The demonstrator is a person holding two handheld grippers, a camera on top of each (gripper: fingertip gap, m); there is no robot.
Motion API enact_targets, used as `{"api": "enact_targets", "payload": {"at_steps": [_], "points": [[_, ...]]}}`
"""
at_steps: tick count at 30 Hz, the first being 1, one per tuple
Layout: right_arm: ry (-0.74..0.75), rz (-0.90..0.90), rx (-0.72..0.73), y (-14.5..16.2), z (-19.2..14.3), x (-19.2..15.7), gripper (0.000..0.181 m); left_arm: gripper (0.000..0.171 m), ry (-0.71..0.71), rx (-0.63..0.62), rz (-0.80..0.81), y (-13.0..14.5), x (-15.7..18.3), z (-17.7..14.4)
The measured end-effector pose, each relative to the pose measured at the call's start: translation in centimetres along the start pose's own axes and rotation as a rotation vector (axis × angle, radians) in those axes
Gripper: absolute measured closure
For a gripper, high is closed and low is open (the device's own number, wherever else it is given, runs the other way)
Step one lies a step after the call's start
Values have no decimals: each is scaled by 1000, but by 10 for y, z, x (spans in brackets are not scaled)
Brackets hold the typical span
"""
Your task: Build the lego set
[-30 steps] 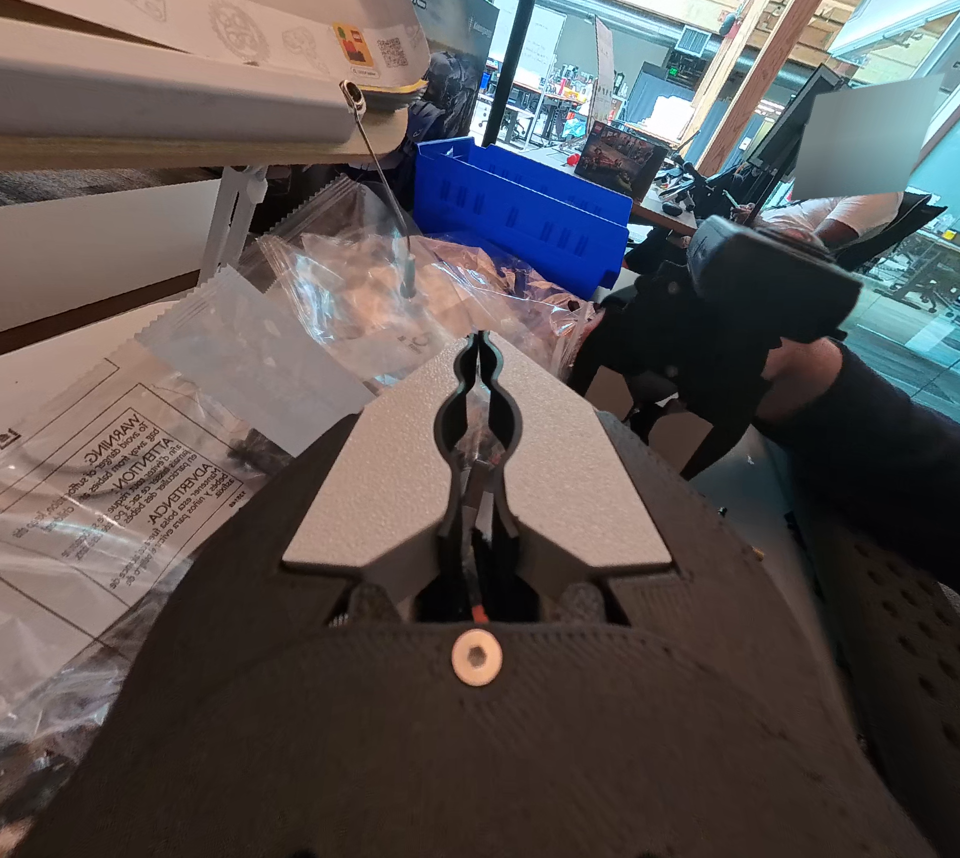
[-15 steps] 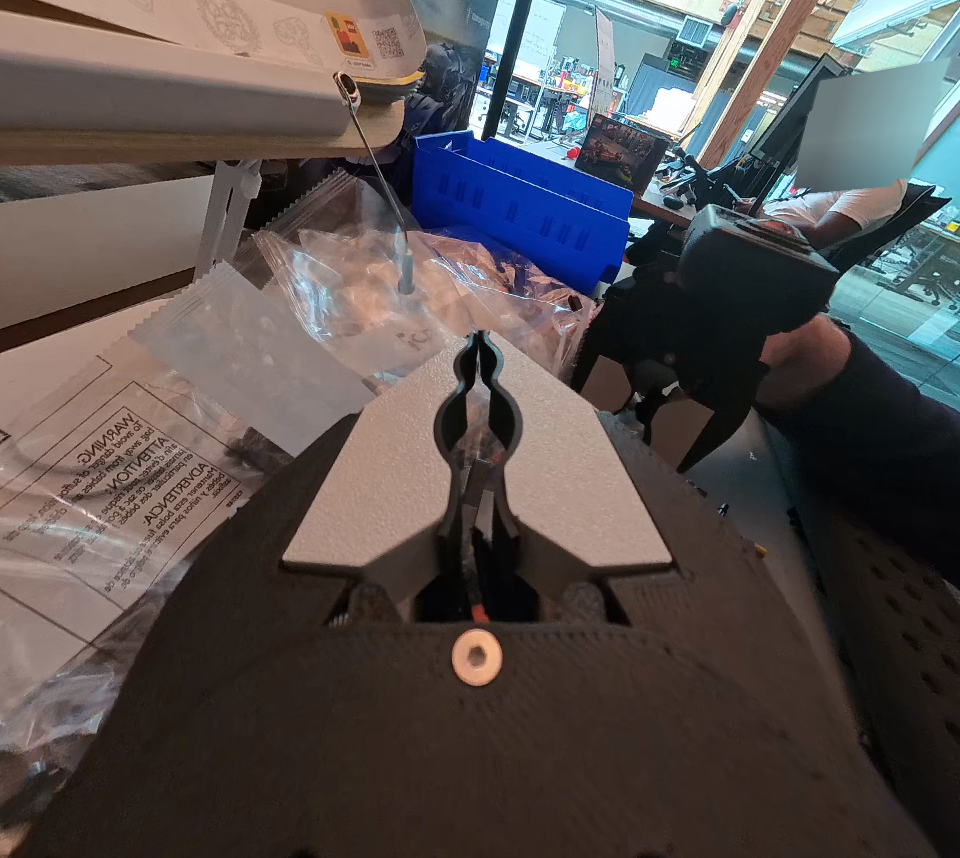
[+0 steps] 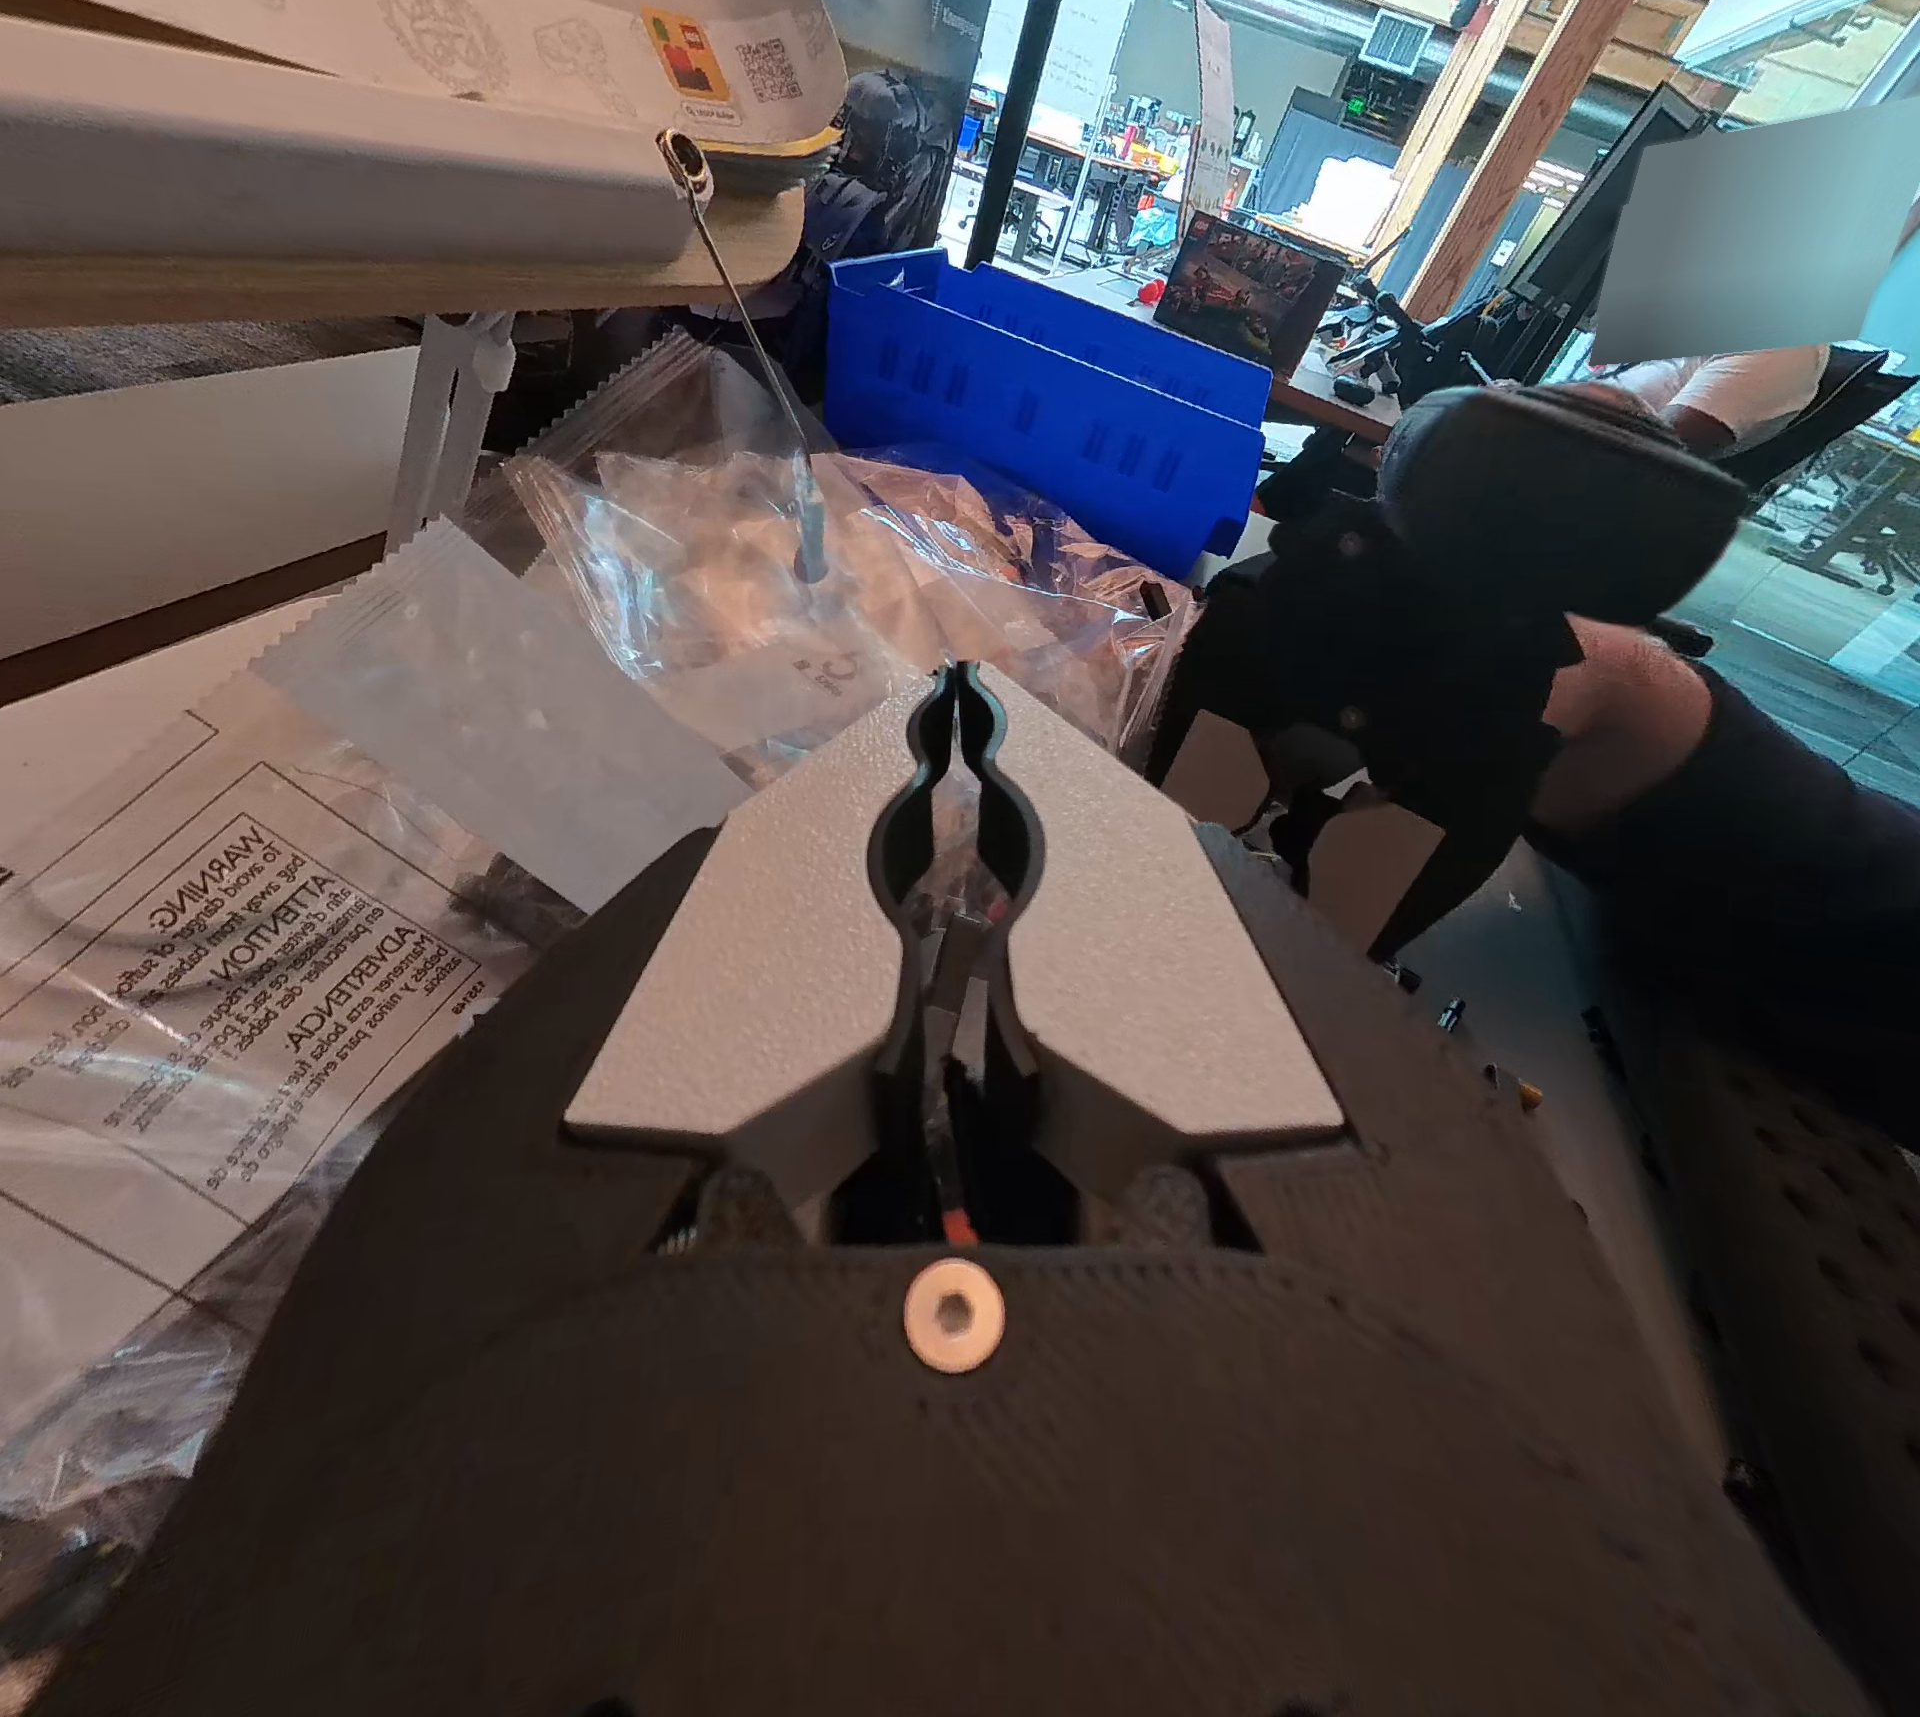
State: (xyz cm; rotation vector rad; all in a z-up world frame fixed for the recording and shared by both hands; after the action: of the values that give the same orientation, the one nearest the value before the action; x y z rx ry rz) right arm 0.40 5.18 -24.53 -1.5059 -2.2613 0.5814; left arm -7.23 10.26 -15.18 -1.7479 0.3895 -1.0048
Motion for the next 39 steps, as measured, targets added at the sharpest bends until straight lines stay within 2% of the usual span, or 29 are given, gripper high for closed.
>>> {"api": "enact_targets", "payload": {"at_steps": [5,9,16,19,26,31,39], "points": [[-22,-6,-20,-4,9,-4,166,171,-3,-7,7,1,0,1],[-1,-1,-32,-1,9,0,178,171,-4,-9,8,1,0,1],[-19,35,-45,4,5,-1,179,171,-7,-17,12,3,0,2],[-43,74,-30,6,1,-2,168,171,-7,-18,11,3,0,2],[-24,8,-25,3,2,-3,167,171,-8,-17,11,3,0,2],[-36,10,-47,5,4,-5,179,171,-8,-17,11,3,0,2],[-27,63,-56,16,-4,0,181,171,-7,-14,11,2,0,2]]}}
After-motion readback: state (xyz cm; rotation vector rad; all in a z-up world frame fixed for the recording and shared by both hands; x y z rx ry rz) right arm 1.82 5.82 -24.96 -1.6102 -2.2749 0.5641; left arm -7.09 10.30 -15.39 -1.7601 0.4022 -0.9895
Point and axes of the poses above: each gripper's, where its closed fingertips meet, z out along the fingers, y out of its underside, x = y × z across the jaws, the point moved 3 cm from there along -z, back along the fingers, and after that the axes turned 11 degrees about -z, right-handed, at the moved point
